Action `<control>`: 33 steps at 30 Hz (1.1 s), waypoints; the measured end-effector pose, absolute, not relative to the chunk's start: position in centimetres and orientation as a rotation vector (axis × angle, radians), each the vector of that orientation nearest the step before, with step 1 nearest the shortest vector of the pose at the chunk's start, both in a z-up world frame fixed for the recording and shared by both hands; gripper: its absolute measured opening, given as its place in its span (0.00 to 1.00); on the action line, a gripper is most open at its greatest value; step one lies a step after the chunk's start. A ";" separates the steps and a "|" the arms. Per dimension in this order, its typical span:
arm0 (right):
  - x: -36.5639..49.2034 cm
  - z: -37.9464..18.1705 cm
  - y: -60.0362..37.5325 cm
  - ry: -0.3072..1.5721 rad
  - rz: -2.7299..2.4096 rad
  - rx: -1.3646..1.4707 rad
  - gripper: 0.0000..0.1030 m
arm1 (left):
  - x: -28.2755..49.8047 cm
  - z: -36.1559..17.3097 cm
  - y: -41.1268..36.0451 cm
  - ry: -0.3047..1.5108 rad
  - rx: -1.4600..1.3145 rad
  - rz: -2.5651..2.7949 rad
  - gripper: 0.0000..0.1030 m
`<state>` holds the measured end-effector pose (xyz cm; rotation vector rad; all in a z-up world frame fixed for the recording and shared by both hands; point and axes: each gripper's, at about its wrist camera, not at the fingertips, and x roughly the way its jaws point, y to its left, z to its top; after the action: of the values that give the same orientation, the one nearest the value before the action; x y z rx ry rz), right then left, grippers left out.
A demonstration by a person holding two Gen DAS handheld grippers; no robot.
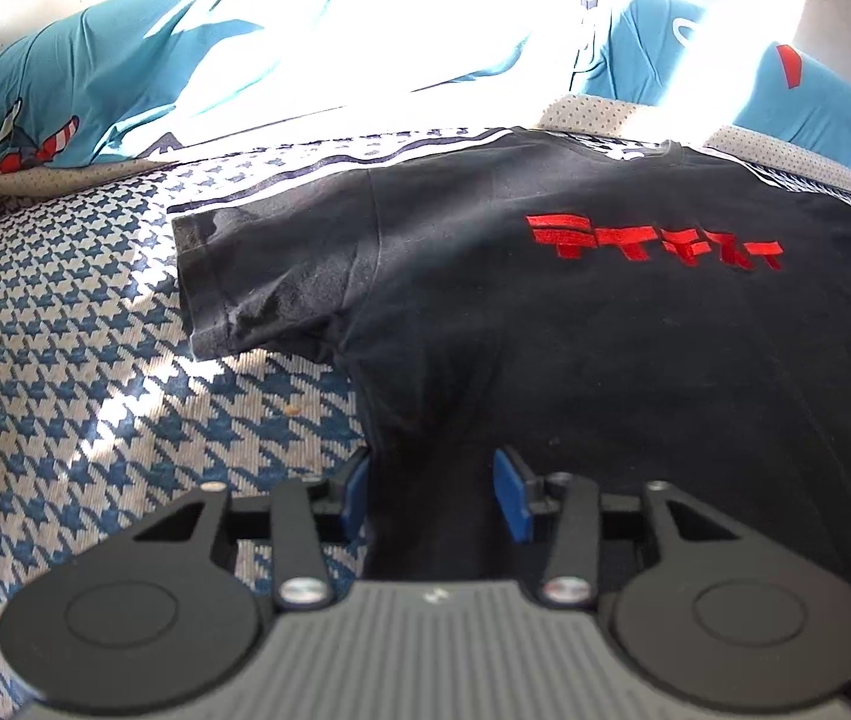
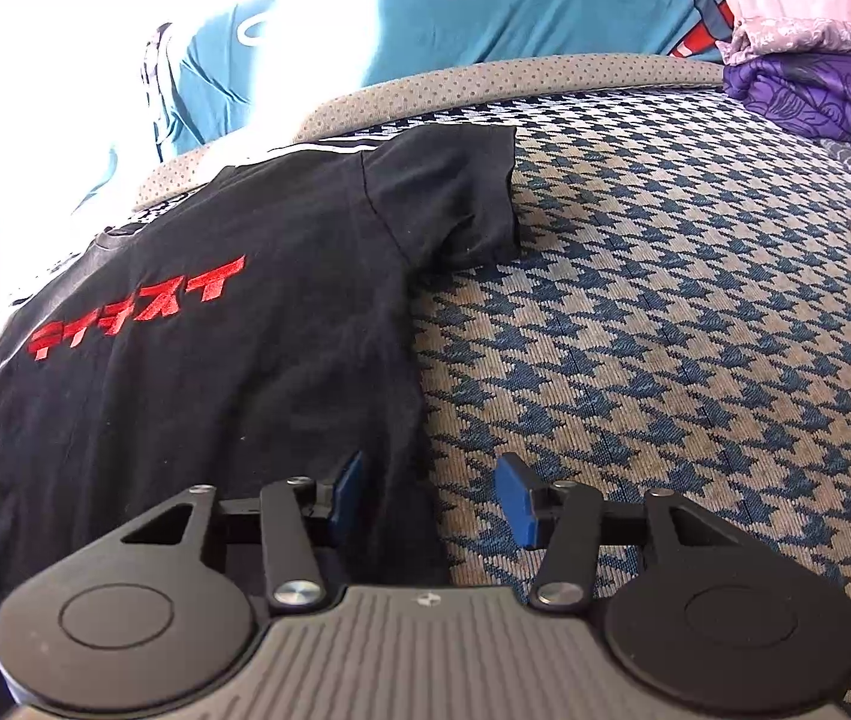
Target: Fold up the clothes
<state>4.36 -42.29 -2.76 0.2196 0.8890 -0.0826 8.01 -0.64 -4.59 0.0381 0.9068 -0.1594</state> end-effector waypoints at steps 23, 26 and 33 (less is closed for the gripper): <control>4.9 -3.3 -40.0 0.861 -0.177 -0.025 0.03 | 7.8 -5.3 -1.6 0.827 0.279 0.017 0.18; 4.9 -3.3 -39.7 0.865 -0.181 -0.052 0.03 | 7.6 -5.3 -1.6 0.820 0.300 0.023 0.21; 3.0 -2.3 -42.5 0.899 -0.182 0.191 0.17 | 6.6 -4.1 -0.1 0.845 0.165 -0.056 0.33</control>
<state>3.01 -42.53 -2.33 0.1911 0.8987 -0.1818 6.64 -0.14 -4.15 0.1648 0.8451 -0.0556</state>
